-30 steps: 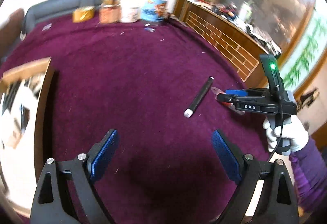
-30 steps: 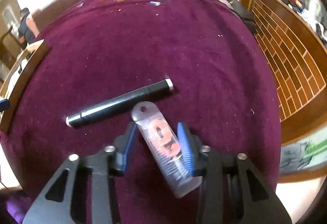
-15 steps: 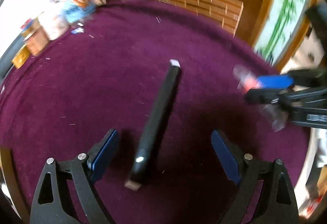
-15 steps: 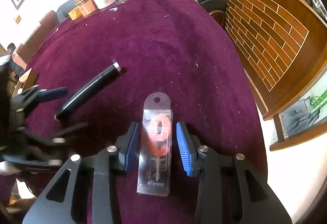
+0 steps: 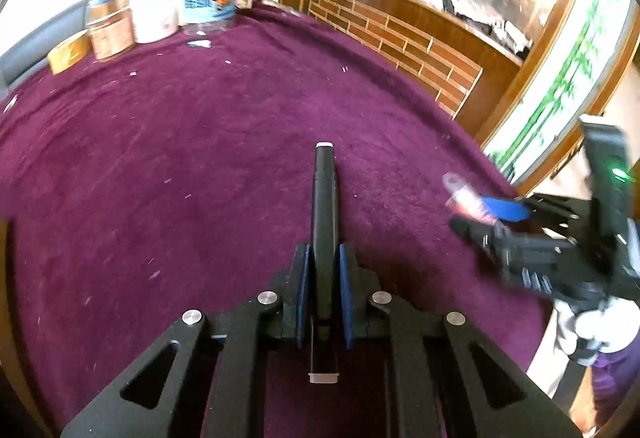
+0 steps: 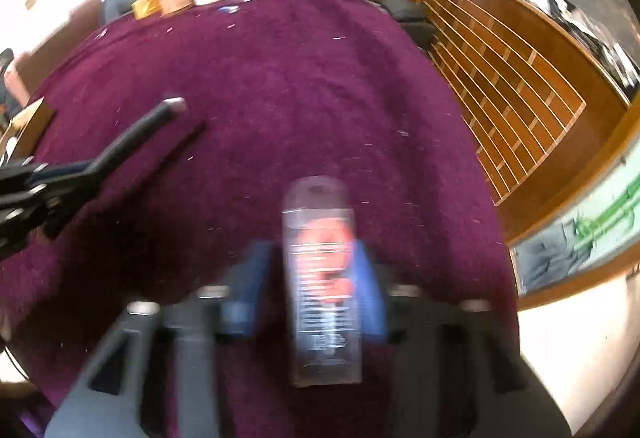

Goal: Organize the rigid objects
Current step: 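Grasp the black marker with the left gripper while the right grasps the clear red package, then carry the marker and the clear package into the box and release them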

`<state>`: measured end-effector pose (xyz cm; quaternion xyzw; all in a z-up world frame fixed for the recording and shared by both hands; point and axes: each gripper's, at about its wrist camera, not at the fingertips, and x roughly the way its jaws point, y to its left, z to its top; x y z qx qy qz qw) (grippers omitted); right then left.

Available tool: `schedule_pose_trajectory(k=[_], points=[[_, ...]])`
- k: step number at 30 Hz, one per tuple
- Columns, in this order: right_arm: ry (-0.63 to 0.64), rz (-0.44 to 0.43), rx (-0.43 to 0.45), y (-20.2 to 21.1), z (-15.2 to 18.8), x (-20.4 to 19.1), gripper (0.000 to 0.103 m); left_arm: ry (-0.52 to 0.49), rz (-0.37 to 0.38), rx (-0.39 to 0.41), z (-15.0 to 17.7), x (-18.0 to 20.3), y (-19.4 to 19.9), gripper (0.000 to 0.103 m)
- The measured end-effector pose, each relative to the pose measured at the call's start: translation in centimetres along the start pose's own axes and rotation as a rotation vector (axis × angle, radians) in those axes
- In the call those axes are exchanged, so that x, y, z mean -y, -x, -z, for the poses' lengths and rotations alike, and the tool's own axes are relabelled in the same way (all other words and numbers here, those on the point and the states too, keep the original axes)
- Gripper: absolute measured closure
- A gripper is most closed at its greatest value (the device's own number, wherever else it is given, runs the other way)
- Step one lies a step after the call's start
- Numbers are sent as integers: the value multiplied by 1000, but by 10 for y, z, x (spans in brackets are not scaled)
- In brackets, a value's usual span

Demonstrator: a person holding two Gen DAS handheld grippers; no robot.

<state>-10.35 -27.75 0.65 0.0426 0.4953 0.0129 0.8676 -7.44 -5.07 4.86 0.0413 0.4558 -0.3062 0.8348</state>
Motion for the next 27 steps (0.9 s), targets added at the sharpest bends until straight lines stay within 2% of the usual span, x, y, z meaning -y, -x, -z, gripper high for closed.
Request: schedule_pose_trajectory(k=[3,5,10,16,19,25,27], points=[[-38,-36,-3,3,3,3,78,50,30,53,8,-11,27,92],[-68,-102,-4,7,4,-1,78,94,49,91,14,-24,45,92],[-56,-238,17,20,-5,-42,78,213,53,188,34,-65,93,92],[44,-457,10,32,-20,-135,78,401,-17,268,84,-133,149,92],[120,-571,-25,33,-26,-198,78,490,-86,301,114,-164,173,92],[235,-709,-99,29,-22,-299,78,658,-214,315,166,-220,196,91],[265,-734,-127,24,-19,-329,78,705,-221,299,180,-234,194,91]])
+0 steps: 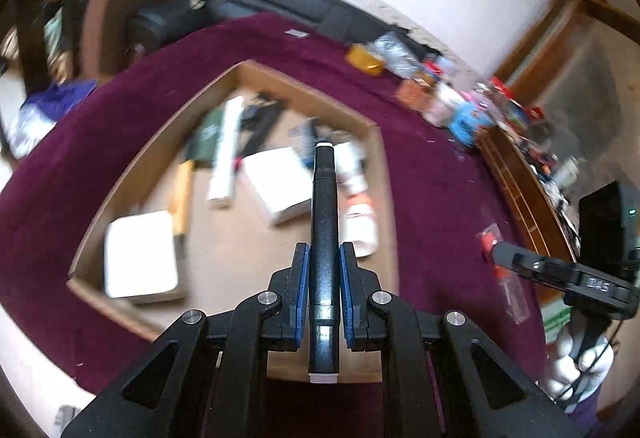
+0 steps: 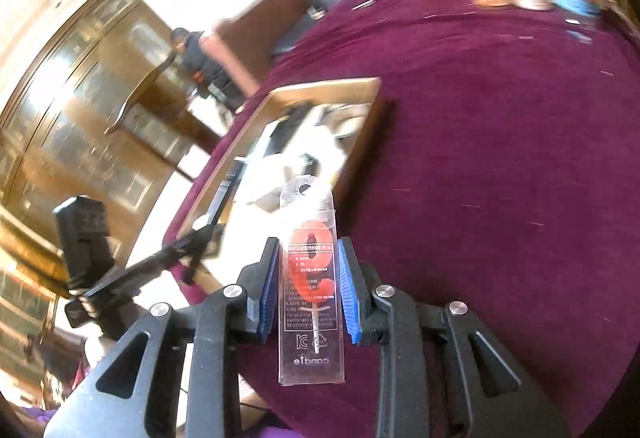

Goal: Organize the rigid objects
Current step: 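Carry the marker and the clear package into the box and release them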

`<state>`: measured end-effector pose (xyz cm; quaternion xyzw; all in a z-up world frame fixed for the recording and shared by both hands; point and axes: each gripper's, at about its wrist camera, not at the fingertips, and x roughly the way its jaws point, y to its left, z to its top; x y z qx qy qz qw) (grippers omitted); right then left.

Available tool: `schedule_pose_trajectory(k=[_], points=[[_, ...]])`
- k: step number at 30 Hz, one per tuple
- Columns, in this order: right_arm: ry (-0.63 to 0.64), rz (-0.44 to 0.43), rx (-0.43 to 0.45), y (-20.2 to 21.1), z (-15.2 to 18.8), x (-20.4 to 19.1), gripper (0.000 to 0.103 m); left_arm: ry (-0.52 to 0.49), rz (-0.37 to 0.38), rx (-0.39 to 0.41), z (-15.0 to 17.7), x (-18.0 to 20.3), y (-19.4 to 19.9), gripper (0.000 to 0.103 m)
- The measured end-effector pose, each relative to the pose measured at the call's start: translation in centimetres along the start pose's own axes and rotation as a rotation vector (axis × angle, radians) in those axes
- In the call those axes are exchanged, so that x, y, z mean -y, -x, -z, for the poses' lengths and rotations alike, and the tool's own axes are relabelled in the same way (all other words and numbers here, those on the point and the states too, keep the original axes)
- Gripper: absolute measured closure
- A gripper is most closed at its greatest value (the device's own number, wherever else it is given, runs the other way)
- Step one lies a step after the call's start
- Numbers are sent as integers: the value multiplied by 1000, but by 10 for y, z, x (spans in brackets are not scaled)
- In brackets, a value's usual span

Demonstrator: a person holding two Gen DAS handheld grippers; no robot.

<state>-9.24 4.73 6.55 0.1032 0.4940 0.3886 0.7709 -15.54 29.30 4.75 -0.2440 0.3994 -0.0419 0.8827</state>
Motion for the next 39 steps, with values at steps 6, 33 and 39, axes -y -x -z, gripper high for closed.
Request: schedule_pose_trajectory(k=[6,33,39], points=[[9,-28,-77,-56,-5,-29,77,53,-5,-40,7,-17,-17,91],[-74,126,-179,-127,-29,-25,76,104,-107,14,4,-29,-12,64],[-80,99,-86,-99,-25,-26,75,139,59,2,6,-20,-7,53]])
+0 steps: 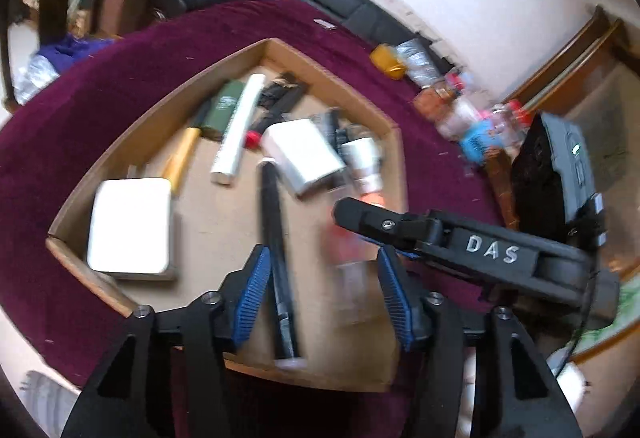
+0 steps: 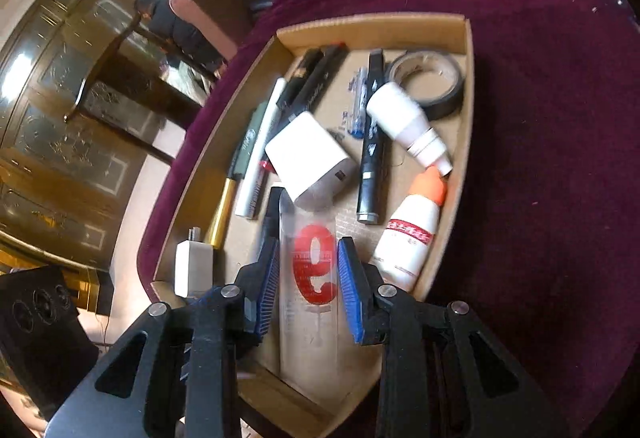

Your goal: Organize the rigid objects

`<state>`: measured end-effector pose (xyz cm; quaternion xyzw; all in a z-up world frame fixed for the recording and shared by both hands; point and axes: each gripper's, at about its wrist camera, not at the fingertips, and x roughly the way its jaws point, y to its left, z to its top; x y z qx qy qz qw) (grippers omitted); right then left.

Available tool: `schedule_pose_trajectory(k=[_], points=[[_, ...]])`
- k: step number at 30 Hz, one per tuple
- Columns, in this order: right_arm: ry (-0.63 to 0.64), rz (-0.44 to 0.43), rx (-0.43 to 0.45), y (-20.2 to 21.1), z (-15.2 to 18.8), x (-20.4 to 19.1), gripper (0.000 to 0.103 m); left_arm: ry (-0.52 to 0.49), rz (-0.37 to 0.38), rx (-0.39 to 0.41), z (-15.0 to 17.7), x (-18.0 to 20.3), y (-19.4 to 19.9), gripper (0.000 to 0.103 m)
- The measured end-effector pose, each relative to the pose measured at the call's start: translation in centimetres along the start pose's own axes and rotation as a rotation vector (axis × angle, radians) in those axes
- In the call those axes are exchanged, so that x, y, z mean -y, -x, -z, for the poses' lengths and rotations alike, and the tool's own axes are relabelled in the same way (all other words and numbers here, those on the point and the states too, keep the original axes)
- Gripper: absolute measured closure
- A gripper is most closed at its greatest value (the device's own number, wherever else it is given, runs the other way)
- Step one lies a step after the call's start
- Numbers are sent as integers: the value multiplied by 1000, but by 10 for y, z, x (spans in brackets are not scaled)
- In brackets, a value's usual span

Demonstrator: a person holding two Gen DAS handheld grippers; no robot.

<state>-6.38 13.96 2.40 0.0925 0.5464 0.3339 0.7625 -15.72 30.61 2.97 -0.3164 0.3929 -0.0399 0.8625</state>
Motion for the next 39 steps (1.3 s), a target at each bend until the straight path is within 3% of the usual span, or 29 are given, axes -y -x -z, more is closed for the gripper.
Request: schedule_pose_trajectory(k=[2,6,10,14,17,19,21,22,23,24,25,30,33,35,36,39], points=[[7,-12,11,6,0,1,73,22,42,4,-3,-1,2,53],[-3,-30,9,6,1,2,73,52,21,38,-7,-6,10,52],[-5,-43,17,12,5,8,73,25,-37,87,-7,-4,24,48],[17,-13,70,27,12,11,73,-64,-141,190,-6,8,40,45],[45,21,148,47,18,13,73,-168,-273,355,1,31,59,44],[78,61,222,64,24,12,73,-236,-352,499,11,50,77,30],[102,87,280,76,28,10,73,-283,-391,654,22,73,98,1],[119,102,325,87,33,9,71,-303,-390,729,29,84,107,1],[129,111,351,92,35,9,63,-322,-382,801,36,96,117,1],[139,123,382,100,39,9,52,-332,-370,841,40,104,123,1],[148,140,420,108,43,8,48,-339,-354,859,41,113,127,1],[191,261,548,137,62,13,33,-422,-250,727,38,154,116,1],[187,369,569,155,75,24,32,-461,-159,722,46,174,105,1],[150,416,616,176,87,39,27,-493,-93,717,51,197,98,1],[129,440,642,184,92,46,18,-511,-58,698,54,209,95,1],[30,486,723,206,105,71,17,-553,21,620,62,235,85,1]])
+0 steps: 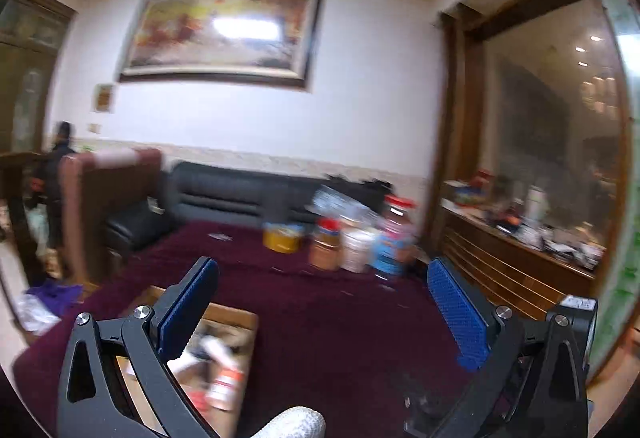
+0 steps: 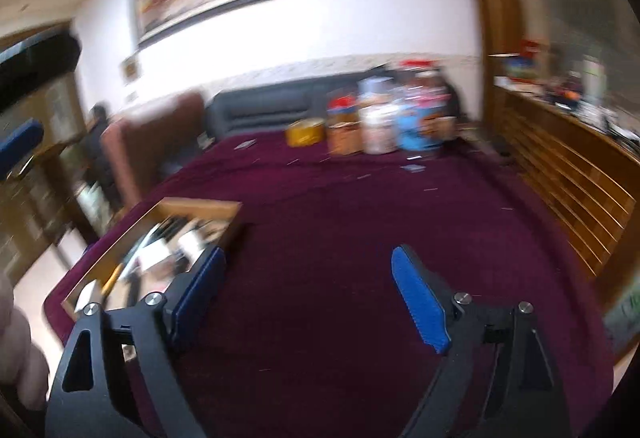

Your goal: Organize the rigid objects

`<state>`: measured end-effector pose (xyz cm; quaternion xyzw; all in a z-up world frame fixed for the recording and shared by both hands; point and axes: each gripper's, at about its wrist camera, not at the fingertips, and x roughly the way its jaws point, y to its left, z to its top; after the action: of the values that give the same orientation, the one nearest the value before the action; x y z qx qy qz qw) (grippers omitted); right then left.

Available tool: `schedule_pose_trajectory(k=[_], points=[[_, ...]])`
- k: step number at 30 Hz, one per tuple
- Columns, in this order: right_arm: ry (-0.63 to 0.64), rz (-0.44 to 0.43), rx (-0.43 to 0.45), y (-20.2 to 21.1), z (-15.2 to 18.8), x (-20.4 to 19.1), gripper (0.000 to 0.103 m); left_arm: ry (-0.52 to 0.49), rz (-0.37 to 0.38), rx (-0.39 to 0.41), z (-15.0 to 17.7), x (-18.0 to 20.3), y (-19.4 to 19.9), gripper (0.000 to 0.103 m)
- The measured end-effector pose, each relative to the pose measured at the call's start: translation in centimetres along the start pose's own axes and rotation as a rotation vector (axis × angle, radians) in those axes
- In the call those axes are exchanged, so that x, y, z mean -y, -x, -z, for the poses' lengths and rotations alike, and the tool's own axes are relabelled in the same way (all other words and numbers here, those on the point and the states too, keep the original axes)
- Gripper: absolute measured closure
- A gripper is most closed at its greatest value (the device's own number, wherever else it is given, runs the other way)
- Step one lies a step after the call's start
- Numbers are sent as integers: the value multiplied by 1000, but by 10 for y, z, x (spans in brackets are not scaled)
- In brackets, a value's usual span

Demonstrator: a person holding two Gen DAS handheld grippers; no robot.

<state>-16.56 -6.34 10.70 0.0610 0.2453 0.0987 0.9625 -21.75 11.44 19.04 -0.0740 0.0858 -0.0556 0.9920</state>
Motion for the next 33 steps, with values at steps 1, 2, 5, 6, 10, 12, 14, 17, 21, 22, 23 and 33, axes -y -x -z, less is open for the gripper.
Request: schedule_pose_trajectory(k=[1,2,5,6,10,12,14,17,21,22,23,33], points=[[-47,16,-4,-1,0,12,17,-11,19,-22,2,8,0,1],[-70,21,-14,-5,1,18,17,-33,24,-40,5,15,0,1],[-104,38,-58,-22,4,24,17,-97,-37,-59,14,22,7,1],[-99,28,-76,-30,6,20,17,-101,-57,-68,15,20,8,1],[-56,-47,-116,-41,14,-6,17,-60,-120,-179,23,-6,2,1],[2,-73,-124,-44,22,-25,17,-34,-176,-235,32,-21,-4,1],[84,-89,-146,-47,29,-46,17,-2,-212,-282,42,-37,-11,1],[172,-91,-161,-44,38,-65,17,52,-234,-345,55,-55,-22,1],[229,-30,-158,-45,41,-71,17,75,-255,-378,68,-62,-26,1],[227,-23,-164,-45,41,-71,17,66,-260,-382,70,-60,-26,1],[218,-12,-175,-47,41,-69,17,58,-264,-384,71,-61,-27,1],[195,96,-249,-65,43,-60,17,43,-295,-419,79,-75,-30,1]])
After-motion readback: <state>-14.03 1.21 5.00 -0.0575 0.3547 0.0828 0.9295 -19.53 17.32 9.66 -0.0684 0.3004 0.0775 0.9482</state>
